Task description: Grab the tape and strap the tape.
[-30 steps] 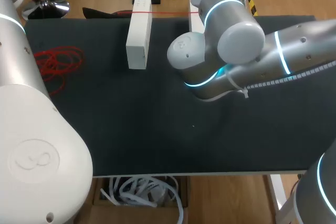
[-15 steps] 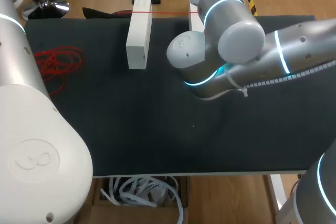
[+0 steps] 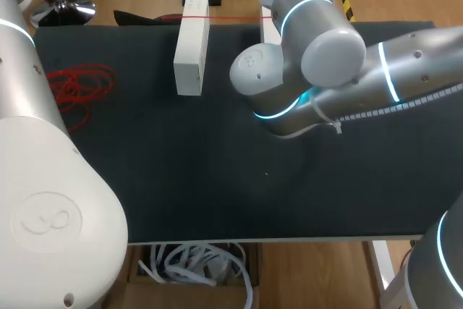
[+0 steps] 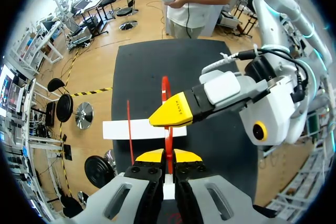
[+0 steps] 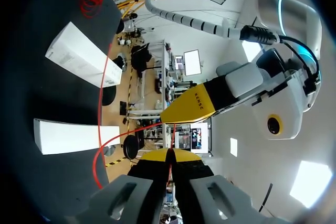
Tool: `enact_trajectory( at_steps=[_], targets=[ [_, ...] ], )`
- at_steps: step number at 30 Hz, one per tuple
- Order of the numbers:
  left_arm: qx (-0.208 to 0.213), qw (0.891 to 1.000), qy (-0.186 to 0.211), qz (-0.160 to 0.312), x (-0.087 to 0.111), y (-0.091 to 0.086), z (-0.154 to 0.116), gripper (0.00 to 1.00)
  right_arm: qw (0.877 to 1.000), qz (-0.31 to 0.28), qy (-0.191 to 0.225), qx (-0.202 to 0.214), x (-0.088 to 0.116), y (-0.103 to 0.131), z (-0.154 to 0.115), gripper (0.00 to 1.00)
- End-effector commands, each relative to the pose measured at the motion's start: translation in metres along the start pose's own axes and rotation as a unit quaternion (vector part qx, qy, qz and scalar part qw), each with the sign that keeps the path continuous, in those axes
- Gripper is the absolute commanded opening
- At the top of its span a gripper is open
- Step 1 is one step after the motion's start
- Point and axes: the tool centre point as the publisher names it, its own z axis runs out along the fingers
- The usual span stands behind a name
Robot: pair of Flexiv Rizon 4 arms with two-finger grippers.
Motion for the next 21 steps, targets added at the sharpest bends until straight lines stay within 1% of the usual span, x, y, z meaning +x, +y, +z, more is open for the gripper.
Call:
enact_trajectory(
  at_steps=[1,21],
  targets=[
    [-0.003,1.0,0.002,0.0,-0.0005,-0.0017,-0.0016,0.0,1.0,-0.001,0.005,-0.001,-0.0028,0.0005,-0.0016,0.0],
    [-0.003,1.0,0.002,0.0,-0.0005,-0.0017,-0.0016,0.0,1.0,-0.001,0.001,-0.01,-0.007,0.0052,-0.0008,0.0]
  ],
)
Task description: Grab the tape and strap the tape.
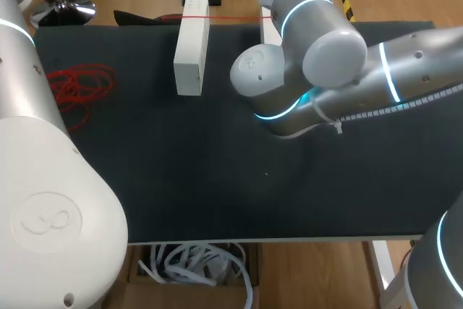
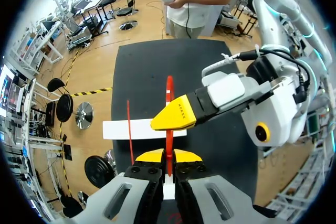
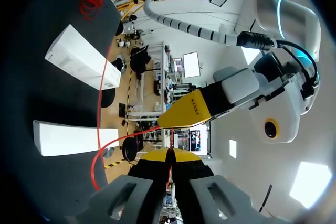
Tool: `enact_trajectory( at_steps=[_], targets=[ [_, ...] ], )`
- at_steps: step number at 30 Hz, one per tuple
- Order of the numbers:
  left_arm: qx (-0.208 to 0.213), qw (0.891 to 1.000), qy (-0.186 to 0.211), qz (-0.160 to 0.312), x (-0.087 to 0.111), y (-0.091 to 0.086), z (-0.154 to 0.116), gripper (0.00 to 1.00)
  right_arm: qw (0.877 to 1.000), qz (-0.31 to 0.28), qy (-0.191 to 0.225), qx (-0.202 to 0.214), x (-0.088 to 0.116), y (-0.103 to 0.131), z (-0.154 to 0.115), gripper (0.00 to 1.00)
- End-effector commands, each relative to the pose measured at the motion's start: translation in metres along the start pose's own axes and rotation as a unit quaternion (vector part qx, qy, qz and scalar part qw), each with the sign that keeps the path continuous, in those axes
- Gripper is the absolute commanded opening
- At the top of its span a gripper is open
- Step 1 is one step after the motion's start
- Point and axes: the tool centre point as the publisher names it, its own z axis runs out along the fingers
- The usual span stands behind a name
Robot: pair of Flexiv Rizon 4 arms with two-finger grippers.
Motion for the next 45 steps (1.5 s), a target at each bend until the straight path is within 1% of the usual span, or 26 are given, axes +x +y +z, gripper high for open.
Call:
enact_trajectory(
  at_steps=[1,45],
  targets=[
    [-0.003,1.0,0.001,0.0,-0.001,-0.002,-0.002,0.0,1.0,-0.002,0.005,-0.003,-0.004,0.0,0.001,0.0],
    [-0.003,1.0,0.001,0.0,-0.001,-0.002,-0.002,0.0,1.0,-0.007,0.011,-0.027,-0.005,0.011,0.001,0.0]
  ],
)
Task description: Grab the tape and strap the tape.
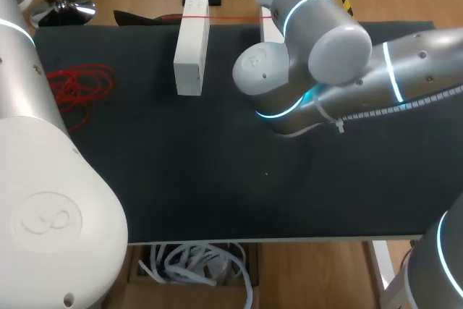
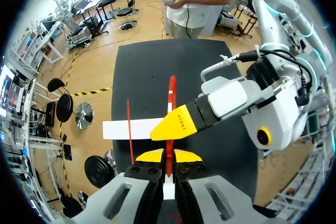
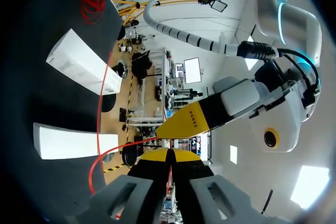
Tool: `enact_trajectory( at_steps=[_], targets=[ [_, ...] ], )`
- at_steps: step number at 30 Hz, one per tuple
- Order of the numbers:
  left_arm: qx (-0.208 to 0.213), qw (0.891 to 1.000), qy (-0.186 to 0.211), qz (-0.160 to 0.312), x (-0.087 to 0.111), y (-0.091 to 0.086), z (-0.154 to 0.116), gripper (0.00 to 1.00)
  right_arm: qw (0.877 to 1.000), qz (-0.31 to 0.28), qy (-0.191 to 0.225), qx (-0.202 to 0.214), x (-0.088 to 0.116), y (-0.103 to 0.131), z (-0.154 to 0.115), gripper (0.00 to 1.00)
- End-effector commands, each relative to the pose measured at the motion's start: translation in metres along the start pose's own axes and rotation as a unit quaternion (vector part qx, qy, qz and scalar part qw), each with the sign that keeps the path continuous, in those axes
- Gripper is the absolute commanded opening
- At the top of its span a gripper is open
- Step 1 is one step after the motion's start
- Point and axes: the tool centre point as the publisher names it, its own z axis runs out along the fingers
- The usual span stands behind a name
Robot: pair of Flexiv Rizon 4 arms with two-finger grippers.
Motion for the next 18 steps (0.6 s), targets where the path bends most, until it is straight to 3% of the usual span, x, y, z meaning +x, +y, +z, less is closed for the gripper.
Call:
enact_trajectory(
  at_steps=[1,18],
  targets=[
    [-0.003,1.0,0.001,0.0,-0.0005,-0.0015,-0.0017,0.0,1.0,-0.001,0.006,-0.002,-0.0038,-0.001,-0.0019,0.0],
    [-0.003,1.0,0.001,0.0,-0.0005,-0.0015,-0.0017,0.0,1.0,0.004,0.003,0.002,-0.0034,-0.0016,-0.0029,0.0]
  ],
)
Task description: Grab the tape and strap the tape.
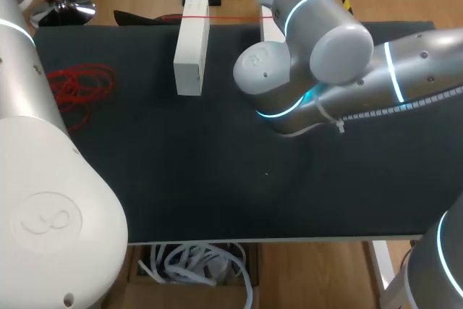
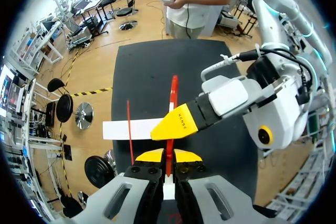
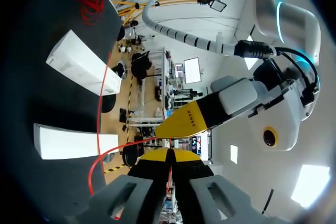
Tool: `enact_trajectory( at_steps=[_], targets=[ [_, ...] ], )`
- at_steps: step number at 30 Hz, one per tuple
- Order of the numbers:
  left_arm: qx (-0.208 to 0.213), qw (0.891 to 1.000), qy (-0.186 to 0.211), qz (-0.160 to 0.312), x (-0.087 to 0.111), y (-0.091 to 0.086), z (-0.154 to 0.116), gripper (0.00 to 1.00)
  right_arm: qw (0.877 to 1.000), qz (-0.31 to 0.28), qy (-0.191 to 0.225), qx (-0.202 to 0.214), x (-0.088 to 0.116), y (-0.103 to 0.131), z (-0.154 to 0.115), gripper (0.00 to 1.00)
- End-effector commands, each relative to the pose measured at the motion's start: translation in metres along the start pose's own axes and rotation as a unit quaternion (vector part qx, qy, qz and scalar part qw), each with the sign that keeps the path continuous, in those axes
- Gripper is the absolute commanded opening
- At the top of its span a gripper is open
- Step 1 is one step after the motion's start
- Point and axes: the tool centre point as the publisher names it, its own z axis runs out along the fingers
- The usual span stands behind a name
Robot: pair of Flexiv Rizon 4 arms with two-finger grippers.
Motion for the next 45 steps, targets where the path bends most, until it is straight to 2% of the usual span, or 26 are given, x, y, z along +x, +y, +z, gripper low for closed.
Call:
enact_trajectory(
  at_steps=[1,6,7,8,12,17,26,32,34,38,45],
  targets=[
    [-0.003,1.0,0.001,0.0,-0.001,-0.001,-0.002,0.0,1.0,0.0,0.002,0.003,-0.002,-0.001,-0.002,0.0],
    [-0.003,1.0,0.001,0.0,-0.001,-0.001,-0.002,0.0,1.0,0.0,0.003,0.005,-0.002,-0.001,-0.002,0.0],
    [-0.003,1.0,0.001,0.0,-0.001,-0.001,-0.002,0.0,1.0,0.0,0.003,0.005,-0.002,-0.001,-0.002,0.03],
    [-0.003,1.0,0.001,0.0,-0.001,-0.001,-0.002,0.0,1.0,0.0,0.003,0.006,-0.001,-0.002,-0.002,0.11],
    [-0.003,1.0,0.001,0.0,-0.001,-0.001,-0.002,0.0,1.0,0.001,0.004,0.006,-0.001,-0.002,-0.002,0.15],
    [-0.003,1.0,0.001,0.0,-0.001,-0.001,-0.002,0.0,1.0,0.0,0.003,0.005,-0.001,-0.002,-0.001,0.09],
    [-0.003,1.0,0.001,0.0,-0.001,-0.001,-0.002,0.0,1.0,0.006,0.003,0.0,-0.004,-0.007,-0.007,0.13],
    [-0.003,1.0,0.001,0.0,-0.001,-0.001,-0.002,0.0,1.0,0.01,0.0,-0.01,-0.007,-0.007,-0.013,0.11],
    [-0.003,1.0,0.001,0.0,-0.001,-0.001,-0.002,0.0,1.0,0.012,-0.001,-0.013,-0.009,-0.007,-0.016,0.07],
    [-0.003,1.0,0.001,0.0,-0.001,-0.001,-0.002,0.0,1.0,0.012,-0.001,-0.02,-0.011,-0.008,-0.022,0.11],
    [-0.003,1.0,0.001,0.0,-0.001,-0.001,-0.002,0.0,0.999,0.014,0.004,-0.032,-0.009,-0.016,-0.033,0.12]
  ],
)
